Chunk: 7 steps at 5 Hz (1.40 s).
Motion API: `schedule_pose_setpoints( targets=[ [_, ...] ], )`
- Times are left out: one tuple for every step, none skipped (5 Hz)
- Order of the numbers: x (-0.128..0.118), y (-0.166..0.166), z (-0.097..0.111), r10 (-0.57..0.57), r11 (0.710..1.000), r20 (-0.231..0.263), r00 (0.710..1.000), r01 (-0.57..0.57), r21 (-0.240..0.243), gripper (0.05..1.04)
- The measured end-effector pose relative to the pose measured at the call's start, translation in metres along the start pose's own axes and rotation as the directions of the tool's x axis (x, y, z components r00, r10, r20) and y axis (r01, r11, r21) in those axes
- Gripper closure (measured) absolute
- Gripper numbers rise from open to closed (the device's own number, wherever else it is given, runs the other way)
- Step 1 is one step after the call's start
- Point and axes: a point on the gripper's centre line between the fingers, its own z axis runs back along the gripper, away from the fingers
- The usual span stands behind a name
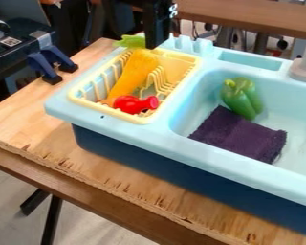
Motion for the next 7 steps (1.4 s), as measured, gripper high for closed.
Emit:
schedule_pose_setpoints(
  targets=[
    [-0.002, 0.0, -0.01, -0.002, 1.0, -0.032, 1.0, 0.002, -0.007, 0.077],
    [0.002, 0.012, -0.011, -0.015, 1.0, -0.012, 1.0, 0.015, -0.01, 0.077],
    [0.013, 0.042, -0.006, 0.02, 0.999, 0.041, 0.999, -0.022, 0.048, 0.077],
    [0.022, 0.055, -0.009, 0.039, 0.985, 0.074, 0.996, -0.05, 0.162, 0.077],
    [0.028, 0.049, -0.029, 0.02, 0.965, 0.058, 0.998, -0.035, 0.259, 0.077],
    [0.024, 0.041, -0.054, 0.007, 0.975, 0.072, 0.997, -0.023, 0.222, 0.077],
    [0.017, 0.04, -0.067, 0.027, 0.978, 0.073, 0.997, -0.042, 0.205, 0.077]
  ],
)
